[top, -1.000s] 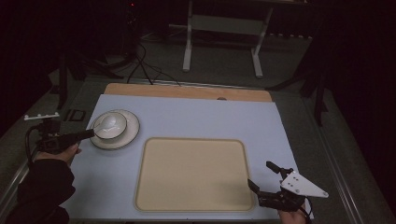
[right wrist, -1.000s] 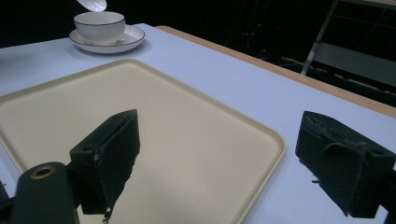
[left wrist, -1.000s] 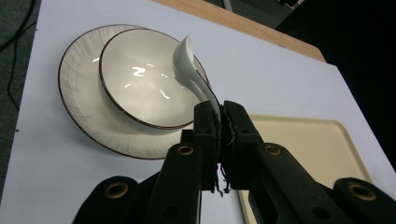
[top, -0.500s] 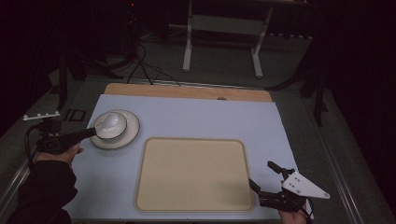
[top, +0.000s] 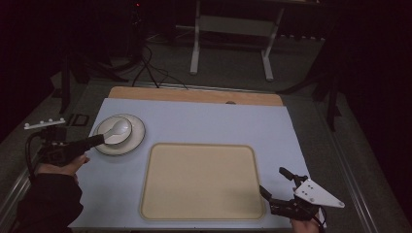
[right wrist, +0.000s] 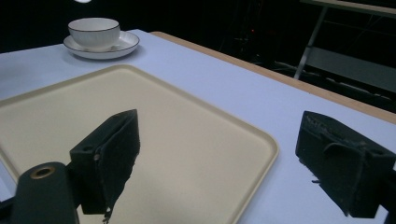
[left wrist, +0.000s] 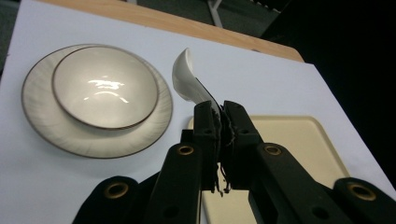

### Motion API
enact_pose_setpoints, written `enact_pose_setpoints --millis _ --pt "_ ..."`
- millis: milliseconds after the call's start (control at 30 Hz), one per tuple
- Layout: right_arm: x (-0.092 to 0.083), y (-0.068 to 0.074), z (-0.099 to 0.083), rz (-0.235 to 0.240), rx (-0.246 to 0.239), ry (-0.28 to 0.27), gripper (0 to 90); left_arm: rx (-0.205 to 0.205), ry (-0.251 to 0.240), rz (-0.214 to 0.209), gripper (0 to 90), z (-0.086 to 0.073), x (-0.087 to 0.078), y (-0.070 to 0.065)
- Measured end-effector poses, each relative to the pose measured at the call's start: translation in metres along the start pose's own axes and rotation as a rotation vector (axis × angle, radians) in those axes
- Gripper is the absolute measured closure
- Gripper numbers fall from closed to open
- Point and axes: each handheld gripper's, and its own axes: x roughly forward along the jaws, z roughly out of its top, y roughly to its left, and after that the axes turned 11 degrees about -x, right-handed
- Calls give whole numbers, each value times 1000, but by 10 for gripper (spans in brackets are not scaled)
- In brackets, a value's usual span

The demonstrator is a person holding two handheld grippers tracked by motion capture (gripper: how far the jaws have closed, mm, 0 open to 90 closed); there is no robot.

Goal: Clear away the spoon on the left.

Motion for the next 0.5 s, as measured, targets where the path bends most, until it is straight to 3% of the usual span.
enact_pose_setpoints --millis 267,500 --pt "0 1 0 5 -2 -5 137 59 15 -32 853 -3 5 -28" --pt "1 0 0 0 4 -4 138 80 12 -56 853 -6 7 -43"
